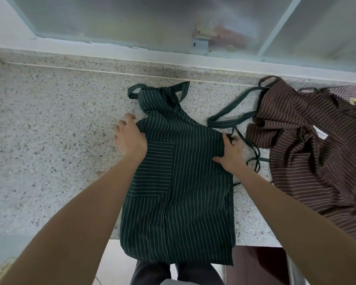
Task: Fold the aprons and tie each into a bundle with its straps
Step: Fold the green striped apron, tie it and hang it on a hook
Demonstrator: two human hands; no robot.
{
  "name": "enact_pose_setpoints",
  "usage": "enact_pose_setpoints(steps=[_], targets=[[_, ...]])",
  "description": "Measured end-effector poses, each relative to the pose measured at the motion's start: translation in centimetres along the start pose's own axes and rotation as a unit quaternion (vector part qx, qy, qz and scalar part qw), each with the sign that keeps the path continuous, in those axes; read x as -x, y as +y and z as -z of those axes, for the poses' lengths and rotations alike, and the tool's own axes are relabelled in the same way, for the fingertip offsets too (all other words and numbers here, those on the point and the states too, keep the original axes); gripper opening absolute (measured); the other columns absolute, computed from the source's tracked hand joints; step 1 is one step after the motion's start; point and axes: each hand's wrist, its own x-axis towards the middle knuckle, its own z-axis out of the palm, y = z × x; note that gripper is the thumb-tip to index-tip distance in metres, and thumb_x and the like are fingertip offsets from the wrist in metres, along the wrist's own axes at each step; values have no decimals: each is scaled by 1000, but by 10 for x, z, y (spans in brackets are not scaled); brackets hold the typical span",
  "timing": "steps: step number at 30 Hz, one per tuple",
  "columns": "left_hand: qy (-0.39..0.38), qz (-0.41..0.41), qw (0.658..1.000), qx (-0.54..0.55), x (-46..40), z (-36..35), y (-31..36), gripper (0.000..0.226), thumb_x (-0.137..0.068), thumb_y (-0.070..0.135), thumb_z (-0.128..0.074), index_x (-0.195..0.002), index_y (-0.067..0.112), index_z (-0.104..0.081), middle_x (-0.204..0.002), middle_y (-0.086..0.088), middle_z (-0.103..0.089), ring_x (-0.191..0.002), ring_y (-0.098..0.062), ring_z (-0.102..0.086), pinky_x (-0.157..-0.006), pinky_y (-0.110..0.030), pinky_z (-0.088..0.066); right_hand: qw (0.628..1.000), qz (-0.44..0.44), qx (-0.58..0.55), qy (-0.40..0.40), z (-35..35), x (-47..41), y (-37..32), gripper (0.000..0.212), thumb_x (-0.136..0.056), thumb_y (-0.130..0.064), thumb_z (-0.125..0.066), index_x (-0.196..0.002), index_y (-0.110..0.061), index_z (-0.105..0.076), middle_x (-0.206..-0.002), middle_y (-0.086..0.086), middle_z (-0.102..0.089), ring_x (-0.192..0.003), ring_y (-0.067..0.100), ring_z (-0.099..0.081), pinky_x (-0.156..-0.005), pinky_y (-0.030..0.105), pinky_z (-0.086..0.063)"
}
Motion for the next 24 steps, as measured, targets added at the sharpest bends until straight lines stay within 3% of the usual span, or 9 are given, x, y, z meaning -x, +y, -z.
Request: enact_pose_setpoints(steps=[2,4,7,10,13,17,19,21,24], targets=[[35,-75,995,-55,15,-4,5,59,-83,3,-61,-133,20,-35,-139,-13,-36,-127,-31,-33,-102,-42,-32,998,-10,-37,59,0,10,-2,73,-91,-19,-60,-149,-16,-16,-146,17,-10,-133,34,-22,-103,39,-34],[19,-185,979,-88,32,-10,7,57,-86,4,-56,-136,20,-35,-146,-10,-29,-131,-29,-30,-105,-42,-32,986,-48,-114,108,2,20,-1,50,-94,-21,-54,-138,-8,-33,-135,18,-30,-105,28,-47,-83,35,-43],[-135,-288,938,-136,55,-23,3,53,-92,28,-55,-139,19,-34,-147,-6,-30,-134,-25,-28,-109,-43,-27,958,-144,-244,32,7,33,4,29,-94,-32,-55,-93,-3,-55,-88,18,-58,-63,20,-50,-66,38,-51],[-267,-275,908,-171,68,-35,-2,78,-83,52,-60,-146,28,-21,-157,-4,-11,-144,-27,-8,-113,-55,-13,946,-179,-268,-28,5,42,13,30,-91,-27,-61,-76,-2,-55,-77,20,-57,-65,24,-54,-71,40,-54],[-283,-266,903,-183,73,-40,-3,92,-77,57,-65,-148,36,-10,-158,-1,4,-145,-30,6,-110,-64,-6,929,-184,-321,-13,1,45,21,28,-93,-14,-54,-98,12,-61,-91,31,-58,-76,26,-52,-74,35,-44],[-283,-257,904,-193,75,-40,-3,102,-73,56,-70,-148,41,-2,-158,0,12,-144,-33,13,-107,-68,-3,837,-223,-498,-42,0,50,26,6,-90,-6,-46,-90,-6,-52,-81,14,-54,-66,24,-52,-62,34,-44],[-308,-245,897,-202,74,-40,-4,107,-70,55,-73,-147,43,1,-157,1,17,-143,-34,17,-106,-70,-4,814,-234,-530,-38,-1,50,31,7,-91,-5,-45,-90,-7,-52,-80,12,-55,-66,25,-53,-58,34,-45],[-332,-234,888,-213,75,-42,-5,113,-68,52,-76,-147,44,5,-155,1,24,-141,-34,21,-105,-71,-5,817,-237,-526,-27,-6,51,36,12,-96,-8,-46,-90,-5,-56,-84,14,-59,-69,26,-56,-60,36,-49],[-350,-225,881,-226,76,-43,-3,118,-66,50,-78,-147,44,8,-152,0,31,-140,-35,25,-104,-73,-7,866,-230,-443,-17,-17,51,45,25,-100,-21,-44,-110,-2,-58,-110,17,-62,-94,32,-60,-85,46,-52]])
